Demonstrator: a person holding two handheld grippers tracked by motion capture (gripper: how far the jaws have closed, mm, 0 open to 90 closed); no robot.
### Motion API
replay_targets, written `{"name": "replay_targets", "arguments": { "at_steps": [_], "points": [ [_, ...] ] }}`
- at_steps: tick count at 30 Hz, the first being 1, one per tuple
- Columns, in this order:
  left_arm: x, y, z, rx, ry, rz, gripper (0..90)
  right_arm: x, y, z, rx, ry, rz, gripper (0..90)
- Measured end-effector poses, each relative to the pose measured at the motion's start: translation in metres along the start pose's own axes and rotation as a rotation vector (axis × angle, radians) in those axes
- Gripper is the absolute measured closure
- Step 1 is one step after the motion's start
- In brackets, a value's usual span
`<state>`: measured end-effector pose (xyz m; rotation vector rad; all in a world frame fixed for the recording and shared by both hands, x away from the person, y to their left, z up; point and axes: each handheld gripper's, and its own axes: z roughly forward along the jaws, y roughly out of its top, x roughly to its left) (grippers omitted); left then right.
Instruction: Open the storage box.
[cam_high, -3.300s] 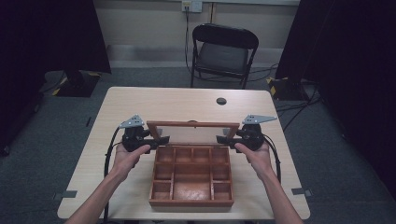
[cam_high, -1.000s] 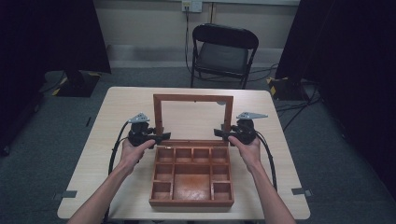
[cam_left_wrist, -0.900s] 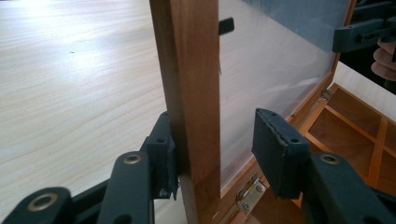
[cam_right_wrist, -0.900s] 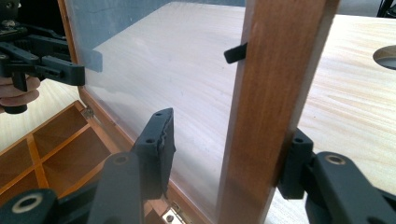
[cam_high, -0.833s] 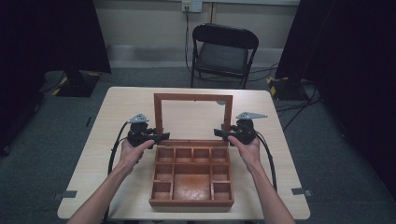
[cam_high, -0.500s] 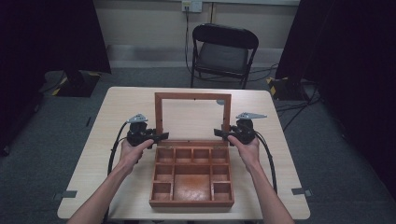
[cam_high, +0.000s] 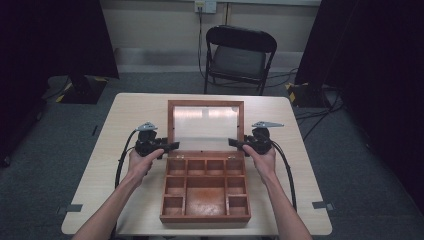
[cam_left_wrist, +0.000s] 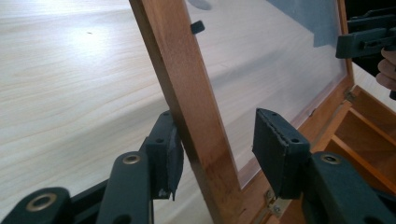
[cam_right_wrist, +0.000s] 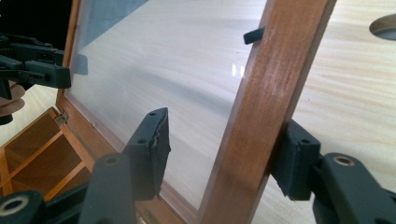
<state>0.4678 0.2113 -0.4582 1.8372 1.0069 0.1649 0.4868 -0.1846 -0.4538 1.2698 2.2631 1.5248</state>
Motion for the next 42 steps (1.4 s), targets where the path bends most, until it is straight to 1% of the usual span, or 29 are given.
{"name": "replay_targets", "arguments": {
  "at_steps": [1,2,4,7,8,10,11,15,17,20,24,28,30,35,37,38,40,42],
  "points": [
    [0.001,0.0,0.0,0.006,0.001,0.0,52.3,-0.001,-0.001,0.001,0.005,0.001,0.003,42.8],
    [0.001,-0.001,0.001,0.002,-0.004,-0.012,51.9,-0.002,-0.001,0.001,0.006,0.004,0.006,42.5],
    [0.001,-0.001,0.004,-0.001,0.001,-0.018,51.1,-0.002,-0.002,0.002,0.008,0.004,0.014,41.6],
    [0.002,-0.001,0.005,0.012,0.005,-0.015,48.6,-0.003,-0.003,0.005,0.02,-0.004,0.016,38.8],
    [0.003,-0.002,0.006,0.009,-0.001,-0.029,48.3,-0.003,-0.003,0.006,0.022,-0.005,0.018,37.7],
    [0.004,-0.002,0.007,0.008,-0.007,-0.034,48.1,-0.003,-0.003,0.007,0.025,-0.003,0.015,36.4],
    [0.005,-0.003,0.007,0.015,-0.009,-0.036,48.0,-0.002,-0.004,0.009,0.037,-0.011,0.012,33.6],
    [0.007,-0.003,0.006,0.02,-0.01,-0.045,49.1,0.0,-0.005,0.013,0.057,-0.024,0.013,29.3],
    [0.008,-0.004,0.006,0.02,-0.003,-0.049,49.4,-0.001,-0.006,0.013,0.062,-0.022,0.02,28.5],
    [0.009,-0.004,0.007,0.027,0.003,-0.057,48.7,-0.001,-0.007,0.014,0.063,-0.036,0.006,26.2],
    [0.01,-0.005,0.007,0.029,-0.002,-0.06,48.3,-0.002,-0.007,0.015,0.067,-0.036,0.007,25.6],
    [0.01,-0.005,0.008,0.034,0.005,-0.064,47.3,-0.002,-0.009,0.017,0.07,-0.035,0.02,24.1],
    [0.011,-0.005,0.009,0.039,0.004,-0.058,46.5,-0.003,-0.009,0.018,0.07,-0.038,0.022,23.4],
    [0.012,-0.005,0.009,0.047,0.005,-0.056,45.7,-0.004,-0.01,0.019,0.069,-0.03,0.031,23.3],
    [0.012,-0.006,0.01,0.046,-0.001,-0.068,45.0,-0.005,-0.01,0.02,0.069,-0.031,0.035,23.0],
    [0.012,-0.006,0.011,0.048,0.01,-0.066,44.3,-0.005,-0.01,0.02,0.07,-0.031,0.037,22.6],
    [0.012,-0.007,0.011,0.058,0.006,-0.07,42.2,-0.005,-0.01,0.02,0.076,-0.042,0.038,21.4],
    [0.013,-0.008,0.013,0.058,0.003,-0.091,42.0,-0.007,-0.012,0.02,0.085,-0.041,0.043,21.2]
  ]
}}
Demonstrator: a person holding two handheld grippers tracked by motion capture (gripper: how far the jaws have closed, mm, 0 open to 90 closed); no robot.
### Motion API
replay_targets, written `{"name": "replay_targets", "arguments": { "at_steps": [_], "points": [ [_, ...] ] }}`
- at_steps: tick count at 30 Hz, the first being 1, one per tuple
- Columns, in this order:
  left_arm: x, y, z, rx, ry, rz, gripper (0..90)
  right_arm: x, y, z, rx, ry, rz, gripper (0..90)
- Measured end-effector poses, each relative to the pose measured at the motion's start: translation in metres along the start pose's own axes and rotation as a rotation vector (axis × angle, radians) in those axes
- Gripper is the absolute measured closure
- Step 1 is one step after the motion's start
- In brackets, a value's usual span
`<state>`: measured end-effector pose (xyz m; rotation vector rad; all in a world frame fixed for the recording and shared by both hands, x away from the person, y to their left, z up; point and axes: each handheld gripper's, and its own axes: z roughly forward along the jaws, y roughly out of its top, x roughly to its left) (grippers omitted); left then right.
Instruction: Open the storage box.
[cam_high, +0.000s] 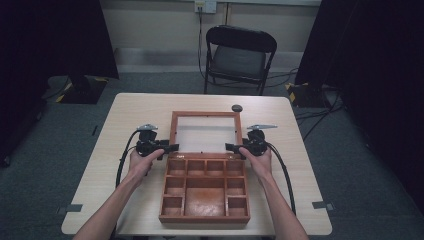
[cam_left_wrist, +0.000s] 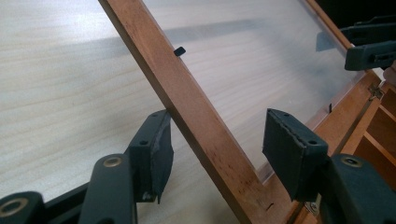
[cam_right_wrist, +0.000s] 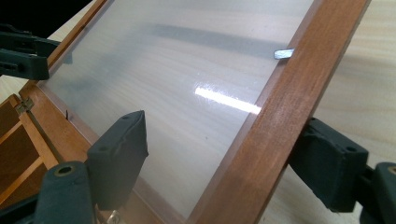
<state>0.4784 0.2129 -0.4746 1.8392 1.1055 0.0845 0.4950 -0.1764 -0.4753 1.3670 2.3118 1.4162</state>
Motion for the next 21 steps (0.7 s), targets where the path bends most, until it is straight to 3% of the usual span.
{"name": "replay_targets", "arguments": {
  "at_steps": [3,5,7,9,12,15,17,21],
  "points": [
    [0.002,-0.001,0.002,0.005,0.006,-0.01,39.6,-0.002,-0.001,0.001,0.016,0.005,0.01,19.9],
    [0.0,0.0,0.001,0.004,0.046,0.029,41.7,-0.002,-0.002,0.001,0.025,0.007,0.021,17.5],
    [0.0,0.0,0.001,-0.003,0.014,-0.004,41.3,-0.004,-0.003,0.002,0.051,-0.014,0.024,14.8],
    [0.001,-0.001,0.002,0.007,0.022,0.005,40.6,-0.01,-0.006,0.003,0.06,0.024,0.063,15.4],
    [-0.001,-0.003,0.005,0.031,0.034,0.025,37.7,-0.009,-0.007,0.003,0.06,0.019,0.065,15.6],
    [-0.002,-0.002,0.005,0.023,0.035,0.022,35.2,-0.01,-0.006,0.002,0.077,0.014,0.064,16.1],
    [-0.003,-0.002,0.003,0.018,0.028,0.023,34.8,-0.01,-0.005,-0.002,0.058,-0.012,0.046,20.3],
    [-0.004,0.0,-0.002,0.009,0.035,0.025,31.7,-0.007,-0.004,-0.008,0.031,-0.02,0.031,21.2]
  ]
}}
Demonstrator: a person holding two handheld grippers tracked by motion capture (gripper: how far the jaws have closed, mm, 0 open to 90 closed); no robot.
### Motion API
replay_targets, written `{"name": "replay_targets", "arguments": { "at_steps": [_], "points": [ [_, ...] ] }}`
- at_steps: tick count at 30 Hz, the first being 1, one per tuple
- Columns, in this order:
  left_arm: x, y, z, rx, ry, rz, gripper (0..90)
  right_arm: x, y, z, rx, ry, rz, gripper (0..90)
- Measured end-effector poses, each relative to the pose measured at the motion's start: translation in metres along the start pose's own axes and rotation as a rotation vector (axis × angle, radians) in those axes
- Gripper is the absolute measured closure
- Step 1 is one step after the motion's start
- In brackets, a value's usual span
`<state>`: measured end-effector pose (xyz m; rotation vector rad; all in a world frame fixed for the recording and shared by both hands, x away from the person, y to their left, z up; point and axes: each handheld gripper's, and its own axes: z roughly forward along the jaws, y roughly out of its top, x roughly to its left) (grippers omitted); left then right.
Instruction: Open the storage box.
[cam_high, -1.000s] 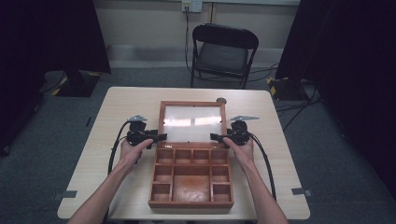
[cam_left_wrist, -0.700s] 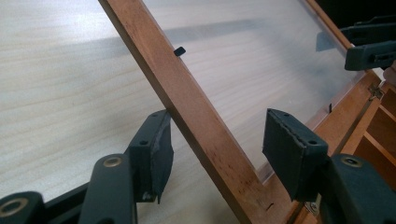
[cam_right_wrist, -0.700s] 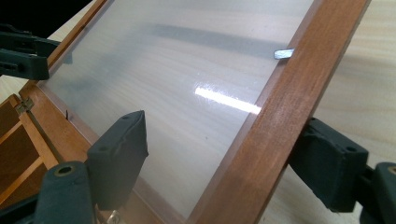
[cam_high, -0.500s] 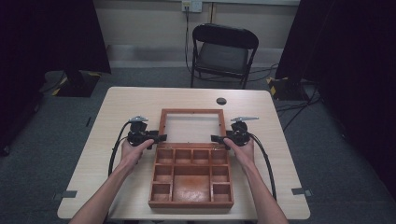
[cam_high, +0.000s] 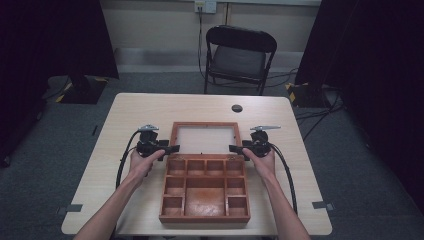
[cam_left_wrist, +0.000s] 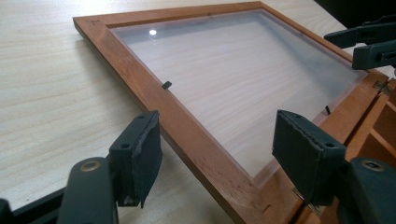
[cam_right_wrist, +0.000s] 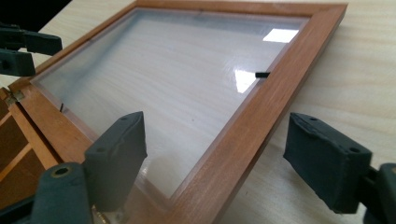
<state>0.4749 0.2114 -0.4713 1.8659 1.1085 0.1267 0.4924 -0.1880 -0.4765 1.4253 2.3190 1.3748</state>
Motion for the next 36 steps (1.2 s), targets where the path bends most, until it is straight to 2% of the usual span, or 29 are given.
{"name": "replay_targets", "arguments": {
  "at_steps": [6,11,13,20,22,26,33,36],
  "points": [
    [-0.005,0.005,-0.017,-0.009,0.004,0.04,29.8,0.001,-0.001,-0.01,-0.019,-0.017,-0.017,21.4],
    [-0.008,0.006,-0.031,-0.038,0.001,0.03,25.1,0.006,0.001,-0.025,-0.032,-0.03,-0.027,20.1],
    [-0.009,0.005,-0.036,-0.044,-0.005,0.033,23.0,0.008,0.002,-0.032,-0.019,-0.053,-0.035,18.9],
    [-0.013,-0.004,-0.052,-0.034,0.019,0.063,24.8,0.017,-0.002,-0.062,-0.06,-0.042,-0.068,15.7],
    [-0.014,-0.008,-0.058,-0.032,0.021,0.073,24.9,0.019,-0.007,-0.07,-0.059,-0.058,-0.073,15.3],
    [-0.015,-0.017,-0.069,-0.009,0.051,0.115,24.8,0.021,-0.02,-0.086,-0.066,-0.071,-0.061,15.2],
    [-0.014,-0.037,-0.083,0.04,0.084,0.121,23.8,0.022,-0.045,-0.109,-0.034,-0.129,-0.072,15.0],
    [-0.011,-0.048,-0.089,0.051,0.119,0.133,23.7,0.02,-0.057,-0.119,-0.031,-0.149,-0.06,15.1]
  ]
}}
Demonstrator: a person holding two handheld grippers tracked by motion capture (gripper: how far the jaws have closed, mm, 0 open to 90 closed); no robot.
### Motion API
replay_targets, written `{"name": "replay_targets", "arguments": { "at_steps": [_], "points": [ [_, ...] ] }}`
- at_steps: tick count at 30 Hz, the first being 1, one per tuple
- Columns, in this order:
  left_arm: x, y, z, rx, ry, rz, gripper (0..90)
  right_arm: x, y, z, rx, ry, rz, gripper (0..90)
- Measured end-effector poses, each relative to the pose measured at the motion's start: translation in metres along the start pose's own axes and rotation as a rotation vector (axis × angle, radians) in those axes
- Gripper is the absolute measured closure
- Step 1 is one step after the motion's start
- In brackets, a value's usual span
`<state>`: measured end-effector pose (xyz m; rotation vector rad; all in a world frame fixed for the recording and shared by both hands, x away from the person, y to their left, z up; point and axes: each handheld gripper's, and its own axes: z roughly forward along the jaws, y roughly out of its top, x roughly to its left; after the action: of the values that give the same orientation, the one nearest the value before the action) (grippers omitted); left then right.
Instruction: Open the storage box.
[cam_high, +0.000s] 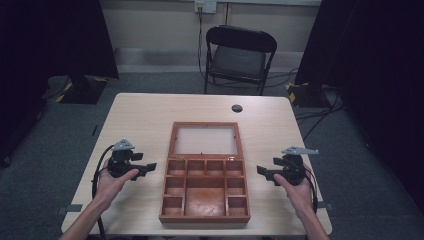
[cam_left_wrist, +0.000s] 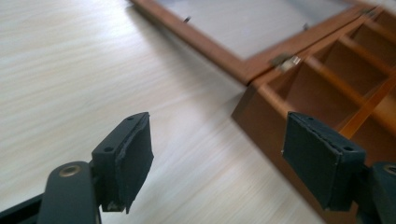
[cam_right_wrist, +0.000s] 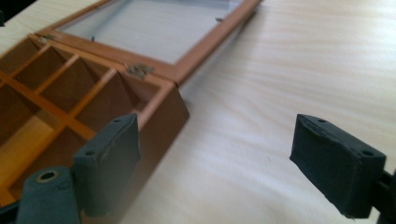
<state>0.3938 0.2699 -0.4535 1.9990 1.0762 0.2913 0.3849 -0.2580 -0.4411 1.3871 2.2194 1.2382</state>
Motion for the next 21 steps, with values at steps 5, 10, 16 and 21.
{"name": "replay_targets", "arguments": {
  "at_steps": [5,10,16,21],
  "points": [
    [0.012,-0.018,-0.006,0.048,0.04,-0.025,23.6,-0.005,-0.022,-0.009,0.052,-0.045,0.002,15.1],
    [0.023,-0.034,-0.011,0.102,0.098,-0.031,23.2,-0.013,-0.047,-0.011,0.109,-0.106,-0.006,15.3],
    [0.035,-0.052,-0.012,0.089,0.138,-0.07,21.2,-0.024,-0.059,-0.006,0.162,-0.204,-0.026,14.7],
    [0.029,-0.058,-0.006,0.069,0.215,0.023,17.2,-0.022,-0.064,-0.003,0.138,-0.276,-0.06,10.6]
  ]
}}
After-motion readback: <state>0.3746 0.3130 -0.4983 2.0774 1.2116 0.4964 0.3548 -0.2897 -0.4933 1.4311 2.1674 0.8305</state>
